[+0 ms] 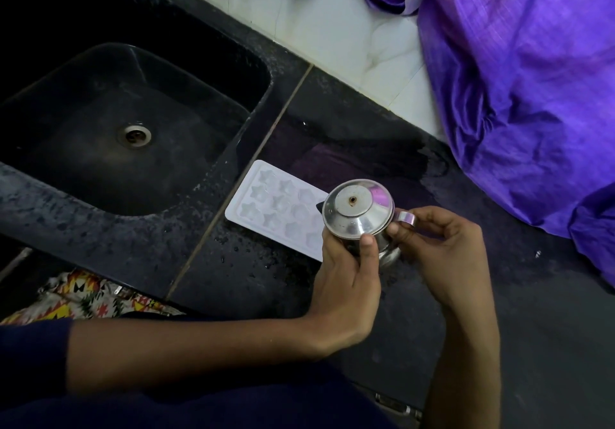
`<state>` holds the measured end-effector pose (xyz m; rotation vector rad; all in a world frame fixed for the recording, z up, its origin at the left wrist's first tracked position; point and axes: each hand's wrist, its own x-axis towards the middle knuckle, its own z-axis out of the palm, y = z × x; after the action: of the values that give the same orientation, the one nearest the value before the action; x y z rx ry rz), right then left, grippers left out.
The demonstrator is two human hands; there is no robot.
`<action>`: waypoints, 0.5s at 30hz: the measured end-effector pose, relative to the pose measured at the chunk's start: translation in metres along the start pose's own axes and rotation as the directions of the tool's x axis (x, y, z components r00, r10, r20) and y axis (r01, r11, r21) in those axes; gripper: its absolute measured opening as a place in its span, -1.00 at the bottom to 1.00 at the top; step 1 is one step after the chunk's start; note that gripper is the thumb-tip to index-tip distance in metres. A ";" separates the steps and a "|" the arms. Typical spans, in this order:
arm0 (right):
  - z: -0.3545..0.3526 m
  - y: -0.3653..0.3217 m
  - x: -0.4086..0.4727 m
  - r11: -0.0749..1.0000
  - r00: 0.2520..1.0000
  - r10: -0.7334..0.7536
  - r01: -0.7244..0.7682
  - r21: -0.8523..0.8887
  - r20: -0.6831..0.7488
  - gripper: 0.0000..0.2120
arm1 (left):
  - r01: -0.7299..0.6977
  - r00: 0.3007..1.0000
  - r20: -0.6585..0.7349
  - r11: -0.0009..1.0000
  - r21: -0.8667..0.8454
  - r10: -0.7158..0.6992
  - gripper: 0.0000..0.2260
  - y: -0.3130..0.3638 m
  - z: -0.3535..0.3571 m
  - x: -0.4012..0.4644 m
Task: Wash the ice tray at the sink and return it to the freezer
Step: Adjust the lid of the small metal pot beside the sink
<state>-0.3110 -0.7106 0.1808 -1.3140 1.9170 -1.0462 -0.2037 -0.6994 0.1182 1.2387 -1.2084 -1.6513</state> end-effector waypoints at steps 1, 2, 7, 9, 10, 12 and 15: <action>0.001 0.000 0.001 1.000 1.000 0.007 -0.007 0.016 -0.003 -0.89 | -0.016 1.000 -0.013 1.000 -0.006 0.016 -0.20 0.000 0.000 0.003; 0.002 -0.001 0.003 0.999 1.000 0.014 -0.014 0.028 -0.007 -0.89 | -0.029 0.999 -0.030 0.999 -0.014 0.028 -0.20 0.001 -0.001 0.005; 0.009 -0.004 0.019 0.998 0.999 0.026 -0.024 0.054 -0.036 -0.88 | -0.017 0.997 -0.078 0.996 -0.084 0.011 -0.20 0.011 -0.005 0.025; 0.013 -0.007 0.027 1.000 0.999 0.011 -0.010 0.029 -0.039 -0.89 | 0.016 0.997 -0.079 0.992 -0.125 -0.026 -0.26 0.016 -0.008 0.033; 0.015 -0.008 0.031 1.000 0.999 0.006 -0.005 0.014 -0.037 -0.88 | 0.034 0.996 -0.080 0.989 -0.146 -0.046 -0.32 0.017 -0.009 0.036; 0.019 -0.010 0.039 1.000 1.000 -0.001 0.001 -0.017 -0.027 -0.86 | 0.062 0.993 -0.087 0.983 -0.174 -0.078 -0.41 0.019 -0.010 0.041; 0.026 -0.011 0.047 0.997 1.000 -0.012 0.012 -0.076 -0.006 -0.85 | 0.128 0.985 -0.088 0.976 -0.177 -0.145 -0.47 0.018 -0.013 0.048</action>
<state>-0.3007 -0.7639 0.1753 -1.3666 1.9735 -0.9940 -0.2036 -0.7518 0.1211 1.3039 -0.9175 -1.7308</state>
